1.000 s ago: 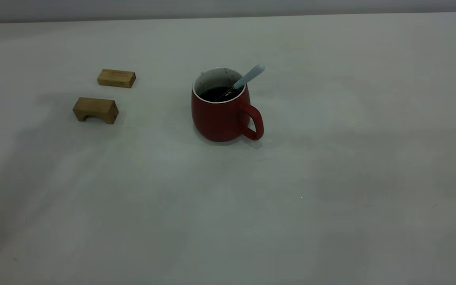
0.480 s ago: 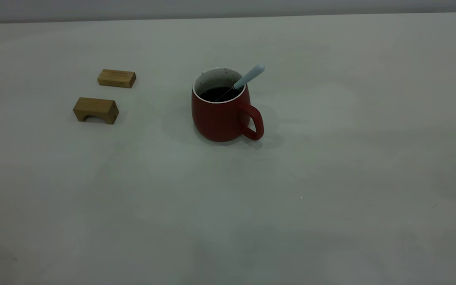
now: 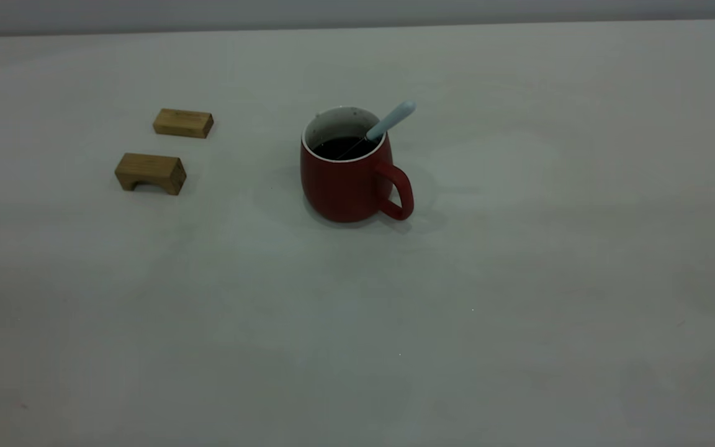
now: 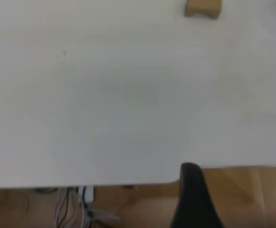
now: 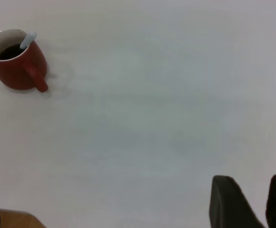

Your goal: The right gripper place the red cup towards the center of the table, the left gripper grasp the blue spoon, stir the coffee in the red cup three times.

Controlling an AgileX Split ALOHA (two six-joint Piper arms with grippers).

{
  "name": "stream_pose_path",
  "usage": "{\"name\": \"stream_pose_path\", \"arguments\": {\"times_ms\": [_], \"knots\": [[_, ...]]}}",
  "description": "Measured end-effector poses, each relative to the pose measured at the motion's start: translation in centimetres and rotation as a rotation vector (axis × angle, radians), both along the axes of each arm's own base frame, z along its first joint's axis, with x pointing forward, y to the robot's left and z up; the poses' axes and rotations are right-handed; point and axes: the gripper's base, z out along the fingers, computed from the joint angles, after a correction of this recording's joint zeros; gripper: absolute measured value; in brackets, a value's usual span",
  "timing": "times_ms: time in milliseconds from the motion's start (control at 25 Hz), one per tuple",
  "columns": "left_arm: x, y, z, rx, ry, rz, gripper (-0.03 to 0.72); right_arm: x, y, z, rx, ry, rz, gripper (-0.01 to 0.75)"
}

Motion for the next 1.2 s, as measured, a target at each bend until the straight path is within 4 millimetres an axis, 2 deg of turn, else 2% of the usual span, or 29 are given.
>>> {"name": "stream_pose_path", "arguments": {"times_ms": [160,400,1200], "knots": [[-0.7,0.0,-0.9,-0.002,-0.045,-0.013,0.57,0.0,0.0,0.0,0.0,0.0,0.0,0.237],[-2.0,0.0,-1.2,0.002,-0.134,-0.021,0.57,0.0,0.0,0.0,0.0,0.0,0.0,0.237],[-2.1,0.0,-1.2,0.002,-0.14,-0.021,0.571,0.0,0.0,0.0,0.0,0.0,0.0,0.237]]}}
